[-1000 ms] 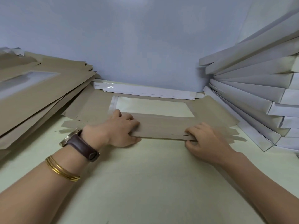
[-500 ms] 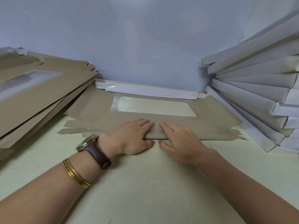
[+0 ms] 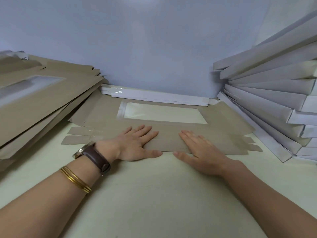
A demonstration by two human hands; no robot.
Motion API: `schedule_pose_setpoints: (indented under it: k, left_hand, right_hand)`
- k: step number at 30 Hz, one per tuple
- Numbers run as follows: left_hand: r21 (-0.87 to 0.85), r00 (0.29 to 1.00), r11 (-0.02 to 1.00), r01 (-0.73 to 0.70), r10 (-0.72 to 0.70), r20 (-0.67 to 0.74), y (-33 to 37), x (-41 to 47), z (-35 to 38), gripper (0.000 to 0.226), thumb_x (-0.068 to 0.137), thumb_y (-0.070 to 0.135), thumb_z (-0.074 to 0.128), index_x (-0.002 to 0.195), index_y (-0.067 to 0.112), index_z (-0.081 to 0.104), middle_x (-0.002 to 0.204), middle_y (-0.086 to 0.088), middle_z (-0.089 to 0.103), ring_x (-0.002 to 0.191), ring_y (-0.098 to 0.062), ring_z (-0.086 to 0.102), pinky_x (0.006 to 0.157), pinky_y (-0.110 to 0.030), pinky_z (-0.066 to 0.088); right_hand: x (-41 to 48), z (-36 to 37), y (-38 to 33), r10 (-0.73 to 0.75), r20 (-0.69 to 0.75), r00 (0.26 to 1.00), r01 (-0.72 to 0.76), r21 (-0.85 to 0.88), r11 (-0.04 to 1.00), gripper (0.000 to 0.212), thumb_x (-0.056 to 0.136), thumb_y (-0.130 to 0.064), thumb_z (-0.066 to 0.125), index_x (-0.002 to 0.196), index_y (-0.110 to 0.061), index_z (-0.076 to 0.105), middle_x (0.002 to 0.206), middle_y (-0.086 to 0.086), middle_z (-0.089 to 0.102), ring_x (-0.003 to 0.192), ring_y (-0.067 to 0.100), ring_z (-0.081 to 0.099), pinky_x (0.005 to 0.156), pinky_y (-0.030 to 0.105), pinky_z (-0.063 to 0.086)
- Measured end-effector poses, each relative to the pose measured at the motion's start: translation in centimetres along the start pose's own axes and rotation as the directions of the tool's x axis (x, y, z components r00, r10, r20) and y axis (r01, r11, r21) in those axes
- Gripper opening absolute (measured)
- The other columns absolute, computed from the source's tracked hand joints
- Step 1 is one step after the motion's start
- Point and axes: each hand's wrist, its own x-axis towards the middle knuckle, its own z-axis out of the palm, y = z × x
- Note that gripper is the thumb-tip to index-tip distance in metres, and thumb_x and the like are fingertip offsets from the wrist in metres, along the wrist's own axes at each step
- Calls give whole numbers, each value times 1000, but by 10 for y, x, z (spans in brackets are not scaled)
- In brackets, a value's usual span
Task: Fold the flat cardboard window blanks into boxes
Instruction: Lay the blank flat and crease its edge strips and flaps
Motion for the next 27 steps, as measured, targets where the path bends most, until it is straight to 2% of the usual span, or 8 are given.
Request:
schedule_pose_setpoints:
  k: [5, 9, 12, 16, 18, 21, 24, 27]
  left_hand:
    - [-30, 996, 997, 72, -71, 51, -16, -7, -6, 105, 63, 91, 23, 150, 43, -11, 158, 14, -19, 144, -5, -20, 119, -39, -11]
    - [-37, 992, 995, 95, -91, 93, -23, -12, -12, 114, 56, 93, 27, 150, 42, -12, 158, 14, -22, 144, -6, -23, 119, -40, -12]
    - [-66, 989, 993, 93, -85, 120, -28, -16, -18, 117, 60, 92, 44, 151, 41, -10, 158, 12, -22, 143, -7, -24, 119, -41, -13]
    - [-196, 991, 979, 65, -41, 129, -38, -21, -25, 108, 69, 75, 60, 151, 43, -2, 159, 13, -18, 142, -5, -26, 115, -37, -17]
    - [-240, 992, 969, 63, -34, 123, -42, -22, -26, 105, 64, 74, 62, 149, 50, 5, 159, 15, -16, 143, -9, -24, 116, -37, -16]
    - [-306, 994, 948, 83, -58, 88, -46, -24, -27, 100, 57, 73, 66, 143, 58, 19, 159, 18, -8, 148, -15, -7, 121, -41, -1]
    - [-299, 998, 953, 54, -57, -3, -44, -22, -27, 86, 71, 58, 76, 144, 50, 32, 159, 15, 4, 146, -8, 10, 117, -26, 10]
    - [-222, 990, 974, 42, -71, -124, -39, -21, -29, 73, 75, 48, 76, 140, 40, 44, 154, 14, 24, 139, -7, 29, 104, -16, 21]
  right_hand:
    - [-14, -3, 36, 90, 3, 996, -90, 3, 996, 101, 71, -81, 1, 155, -24, -1, 162, -11, -6, 145, -1, -10, 120, 28, -5]
    - [-29, -9, 61, 168, 30, 985, -168, 25, 985, 101, 74, -81, 12, 155, -23, -1, 162, -8, -8, 146, 1, -10, 119, 26, -4]
    - [-36, -15, 72, 199, 45, 979, -202, 64, 977, 103, 72, -82, 22, 155, -25, 1, 162, -10, -7, 146, 1, -10, 117, 24, -3]
    - [-41, -22, 78, 210, 66, 976, -217, 134, 967, 95, 73, -82, 34, 153, -39, 9, 162, -12, -3, 147, 4, -8, 121, 33, 3]
    - [-41, -23, 78, 198, 60, 978, -205, 146, 968, 89, 75, -80, 38, 152, -43, 13, 162, -12, 1, 148, 5, -6, 121, 33, 5]
    - [-40, -26, 75, 166, 32, 986, -169, 127, 977, 86, 75, -79, 38, 151, -43, 19, 161, -13, 6, 148, 6, 3, 119, 29, 10]
    - [-40, -28, 73, 138, -29, 990, -135, 94, 986, 82, 78, -77, 39, 149, -39, 28, 160, -13, 14, 146, 7, 14, 115, 22, 14]
    - [-38, -27, 68, 65, -123, 990, -64, 10, 998, 62, 90, -61, 46, 143, -30, 42, 151, -10, 34, 137, 8, 30, 103, 12, 18]
